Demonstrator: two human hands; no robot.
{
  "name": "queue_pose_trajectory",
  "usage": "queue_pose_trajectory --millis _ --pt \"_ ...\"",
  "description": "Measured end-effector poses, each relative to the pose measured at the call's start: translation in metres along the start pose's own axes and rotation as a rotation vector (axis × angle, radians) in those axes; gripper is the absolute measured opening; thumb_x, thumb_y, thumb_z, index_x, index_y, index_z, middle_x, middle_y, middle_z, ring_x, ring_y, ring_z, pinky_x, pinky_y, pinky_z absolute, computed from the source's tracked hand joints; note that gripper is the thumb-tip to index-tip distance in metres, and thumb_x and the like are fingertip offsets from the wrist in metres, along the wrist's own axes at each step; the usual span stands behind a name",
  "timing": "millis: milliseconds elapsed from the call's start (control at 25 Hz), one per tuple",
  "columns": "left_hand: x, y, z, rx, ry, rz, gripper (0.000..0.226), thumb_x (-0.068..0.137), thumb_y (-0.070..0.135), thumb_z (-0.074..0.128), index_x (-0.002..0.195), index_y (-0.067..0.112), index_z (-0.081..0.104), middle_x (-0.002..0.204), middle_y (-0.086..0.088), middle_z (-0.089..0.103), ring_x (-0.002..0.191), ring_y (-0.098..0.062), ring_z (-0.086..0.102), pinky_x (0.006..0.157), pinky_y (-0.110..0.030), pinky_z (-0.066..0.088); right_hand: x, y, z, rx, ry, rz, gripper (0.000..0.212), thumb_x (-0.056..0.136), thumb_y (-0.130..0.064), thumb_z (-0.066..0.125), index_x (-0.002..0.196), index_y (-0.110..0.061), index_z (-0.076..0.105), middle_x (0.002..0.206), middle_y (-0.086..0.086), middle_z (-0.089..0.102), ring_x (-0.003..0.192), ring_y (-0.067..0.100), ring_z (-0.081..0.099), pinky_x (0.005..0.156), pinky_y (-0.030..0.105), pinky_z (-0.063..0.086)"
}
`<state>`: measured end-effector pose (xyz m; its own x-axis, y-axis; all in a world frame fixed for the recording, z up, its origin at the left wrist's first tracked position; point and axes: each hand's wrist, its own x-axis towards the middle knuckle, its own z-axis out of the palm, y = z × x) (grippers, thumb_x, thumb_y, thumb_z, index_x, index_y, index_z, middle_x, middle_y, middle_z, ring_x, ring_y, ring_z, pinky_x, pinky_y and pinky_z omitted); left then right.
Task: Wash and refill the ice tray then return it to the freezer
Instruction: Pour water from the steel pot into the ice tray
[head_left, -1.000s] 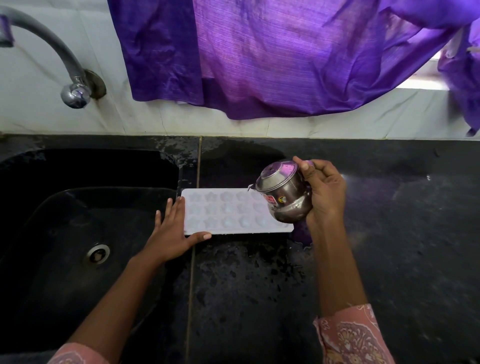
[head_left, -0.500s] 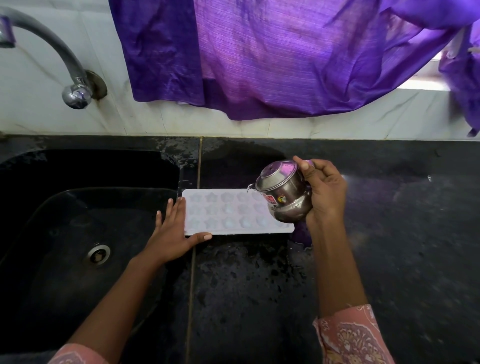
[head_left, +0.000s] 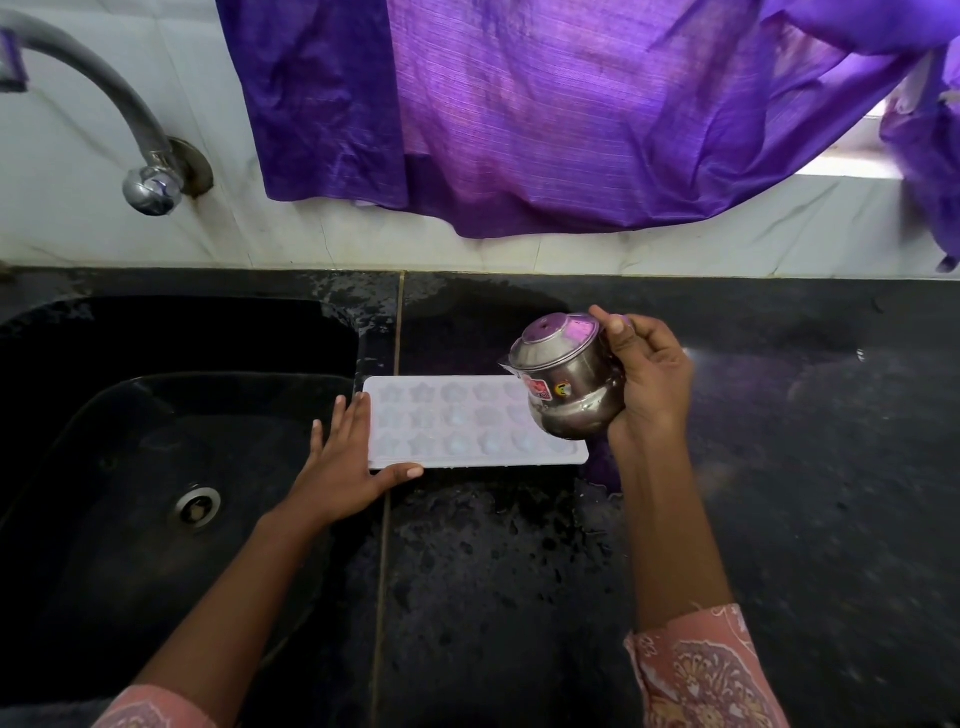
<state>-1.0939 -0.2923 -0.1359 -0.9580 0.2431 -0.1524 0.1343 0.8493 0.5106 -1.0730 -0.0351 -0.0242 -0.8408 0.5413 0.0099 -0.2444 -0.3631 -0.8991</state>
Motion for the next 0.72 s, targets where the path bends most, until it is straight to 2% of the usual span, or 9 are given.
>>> queue_pose_trajectory --millis 80,160,240,320,440,600,720 --pt "-0.001 0.001 0.000 0.007 -0.010 -0.007 0.130 0.055 0.089 0.036 0.149 0.013 -0.012 0.158 0.000 -0.013 0.131 -0.001 -0.025 0.112 -0.038 -0.016 0.000 0.000 0.001 0.024 -0.014 0.011 0.031 0.048 -0.027 0.080 0.069 -0.014 0.062 0.077 0.004 0.068 0.073 0.014 0.065 0.071 0.026 0.055" --pt "-0.002 0.002 -0.001 0.012 -0.019 -0.013 0.125 0.064 0.086 0.043 0.148 0.012 -0.012 0.158 -0.001 -0.013 0.131 -0.001 -0.025 0.113 -0.039 -0.016 0.000 0.003 0.003 0.025 -0.024 0.015 0.035 0.040 -0.033 0.080 0.066 -0.017 0.064 0.076 0.004 0.069 0.075 0.015 0.065 0.075 0.029 0.055" --pt "-0.002 0.001 -0.001 0.011 -0.019 -0.011 0.126 0.062 0.088 0.040 0.148 0.013 -0.013 0.158 0.000 -0.014 0.132 -0.002 -0.025 0.113 -0.039 -0.016 -0.001 0.006 0.005 0.006 -0.034 0.019 0.031 0.038 -0.036 0.080 0.061 -0.020 0.066 0.079 0.007 0.068 0.079 0.018 0.064 0.080 0.034 0.054" --pt "-0.002 0.001 -0.001 0.013 -0.015 -0.005 0.130 0.051 0.088 0.029 0.148 0.014 -0.013 0.157 0.001 -0.015 0.133 -0.002 -0.026 0.112 -0.038 -0.017 -0.002 0.009 0.006 0.004 -0.043 0.031 0.033 0.039 -0.036 0.081 0.063 -0.020 0.066 0.082 0.009 0.067 0.080 0.019 0.063 0.080 0.034 0.054" --pt "-0.002 0.001 -0.001 0.013 -0.013 -0.004 0.131 0.048 0.088 0.025 0.148 0.014 -0.014 0.157 0.001 -0.015 0.131 -0.001 -0.027 0.113 -0.038 -0.016 -0.002 0.012 0.009 -0.002 -0.064 0.036 0.029 0.045 -0.031 0.082 0.065 -0.019 0.065 0.081 0.009 0.067 0.082 0.021 0.063 0.079 0.032 0.053" --pt "-0.001 0.001 -0.002 0.040 -0.015 -0.004 0.137 0.043 0.094 0.021 0.147 0.012 -0.015 0.157 0.000 -0.017 0.130 -0.002 -0.029 0.112 -0.037 -0.017 -0.005 0.015 0.017 -0.054 -0.068 0.041 0.013 0.072 -0.006 0.073 0.071 -0.013 0.062 0.083 0.011 0.066 0.078 0.019 0.063 0.074 0.027 0.053" --pt "-0.002 0.001 -0.002 0.053 -0.020 -0.005 0.134 0.046 0.091 0.021 0.147 0.011 -0.015 0.157 -0.001 -0.017 0.131 -0.003 -0.029 0.113 -0.037 -0.016 -0.007 0.015 0.021 -0.092 -0.066 0.027 0.014 0.075 -0.002 0.071 0.071 -0.013 0.062 0.080 0.008 0.066 0.075 0.016 0.062 0.072 0.026 0.053"
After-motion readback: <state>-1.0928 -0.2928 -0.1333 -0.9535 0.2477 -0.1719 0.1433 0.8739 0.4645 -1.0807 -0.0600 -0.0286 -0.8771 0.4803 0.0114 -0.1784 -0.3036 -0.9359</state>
